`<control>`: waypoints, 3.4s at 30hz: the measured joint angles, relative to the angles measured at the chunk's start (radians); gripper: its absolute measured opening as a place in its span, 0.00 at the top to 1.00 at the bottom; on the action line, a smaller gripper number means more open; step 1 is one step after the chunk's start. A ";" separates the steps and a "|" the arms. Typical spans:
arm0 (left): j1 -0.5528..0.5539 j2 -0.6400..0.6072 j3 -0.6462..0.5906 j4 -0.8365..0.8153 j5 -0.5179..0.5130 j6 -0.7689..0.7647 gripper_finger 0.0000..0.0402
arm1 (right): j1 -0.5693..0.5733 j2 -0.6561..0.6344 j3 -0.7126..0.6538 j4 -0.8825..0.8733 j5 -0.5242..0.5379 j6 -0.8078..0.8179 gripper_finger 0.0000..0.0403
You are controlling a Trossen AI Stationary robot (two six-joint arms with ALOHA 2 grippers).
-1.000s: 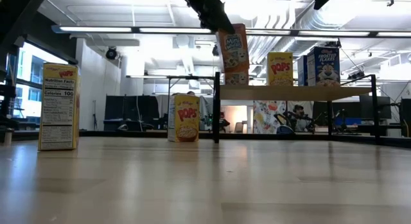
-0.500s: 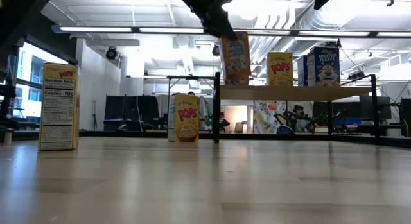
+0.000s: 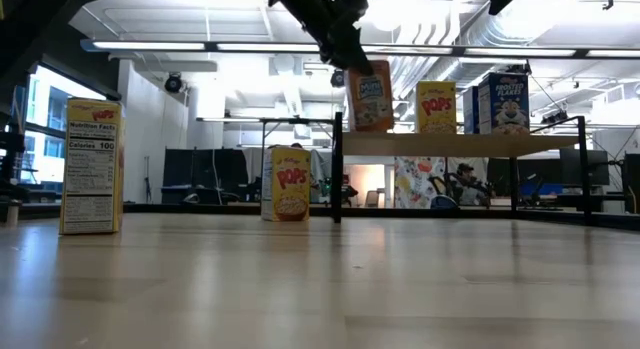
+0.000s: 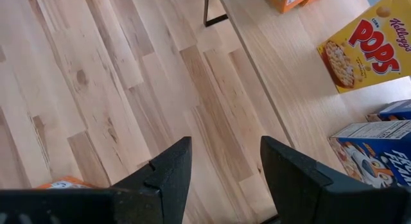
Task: Stack cereal on shelf
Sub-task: Put the top orange cereal box on the shelf aligned with the other orange cereal box
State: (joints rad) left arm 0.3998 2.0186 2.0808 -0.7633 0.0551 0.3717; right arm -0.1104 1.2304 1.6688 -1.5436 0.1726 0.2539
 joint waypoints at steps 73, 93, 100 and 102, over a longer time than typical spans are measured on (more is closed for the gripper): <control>-0.006 -0.047 0.000 0.014 -0.063 -0.004 0.50 | 0.000 0.000 0.000 0.000 0.000 0.000 0.56; -0.112 -0.081 -0.046 -0.200 -0.280 -0.125 0.50 | 0.000 0.000 0.000 0.000 0.000 0.000 0.56; -0.105 -0.077 -0.047 -0.154 -0.283 -0.099 0.50 | 0.000 0.000 0.000 0.000 0.000 0.000 0.56; -0.102 -0.074 -0.047 -0.136 -0.276 -0.092 0.50 | 0.000 0.000 0.000 0.000 0.000 0.000 0.56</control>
State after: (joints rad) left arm 0.2981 1.9449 2.0342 -0.8993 -0.2211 0.2797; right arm -0.1104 1.2304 1.6688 -1.5435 0.1730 0.2537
